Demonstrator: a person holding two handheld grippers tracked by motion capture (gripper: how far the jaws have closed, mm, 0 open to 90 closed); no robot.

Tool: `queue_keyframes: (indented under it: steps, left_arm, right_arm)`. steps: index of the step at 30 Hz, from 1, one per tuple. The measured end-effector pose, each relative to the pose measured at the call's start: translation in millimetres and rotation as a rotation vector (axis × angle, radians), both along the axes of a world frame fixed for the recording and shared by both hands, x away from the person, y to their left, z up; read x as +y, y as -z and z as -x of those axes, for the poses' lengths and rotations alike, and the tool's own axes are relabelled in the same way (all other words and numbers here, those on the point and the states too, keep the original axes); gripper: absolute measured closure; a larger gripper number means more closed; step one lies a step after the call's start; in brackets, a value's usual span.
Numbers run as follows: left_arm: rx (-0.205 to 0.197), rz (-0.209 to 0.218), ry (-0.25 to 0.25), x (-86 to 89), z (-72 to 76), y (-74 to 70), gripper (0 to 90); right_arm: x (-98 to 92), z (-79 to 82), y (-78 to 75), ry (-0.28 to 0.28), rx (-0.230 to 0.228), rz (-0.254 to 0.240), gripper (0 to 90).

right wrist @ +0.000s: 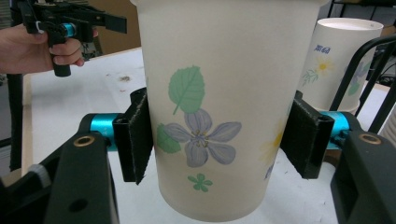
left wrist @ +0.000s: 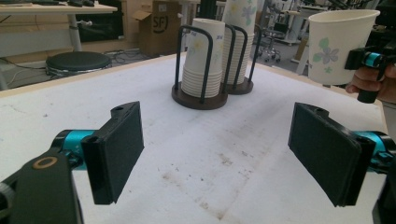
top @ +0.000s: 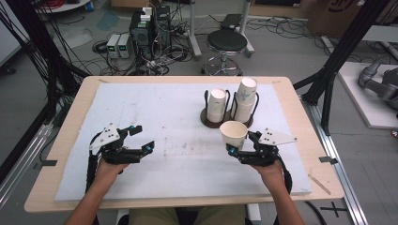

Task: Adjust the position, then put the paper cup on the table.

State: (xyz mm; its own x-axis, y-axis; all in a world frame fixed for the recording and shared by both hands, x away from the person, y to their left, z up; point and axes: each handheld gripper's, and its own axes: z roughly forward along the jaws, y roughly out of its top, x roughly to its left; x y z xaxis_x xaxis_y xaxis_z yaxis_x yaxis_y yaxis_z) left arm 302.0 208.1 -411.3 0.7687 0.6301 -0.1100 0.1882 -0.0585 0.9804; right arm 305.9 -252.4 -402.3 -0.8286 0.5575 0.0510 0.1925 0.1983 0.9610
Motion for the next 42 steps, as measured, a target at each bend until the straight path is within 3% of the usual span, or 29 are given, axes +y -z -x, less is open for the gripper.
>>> queue_keyframes:
  steps: [11,25,34,42]
  left_arm:
    - [-0.004,0.005,0.000,0.3,1.0,-1.3,18.1]
    - [0.006,0.006,-0.014,3.7,0.0,0.5,18.1]
    - [0.007,-0.003,-0.030,7.2,1.6,0.5,18.1]
    - [0.012,-0.012,-0.031,7.1,0.1,2.4,18.1]
  right_arm:
    - [2.7,0.0,-1.4,0.000,-0.024,-0.001,34.7]
    - [12.3,-4.7,4.6,-0.004,-0.011,0.016,34.7]
    - [40.6,-16.1,16.1,-0.044,0.017,0.046,34.7]
    - [64.6,-31.8,28.6,-0.042,0.060,0.079,34.8]
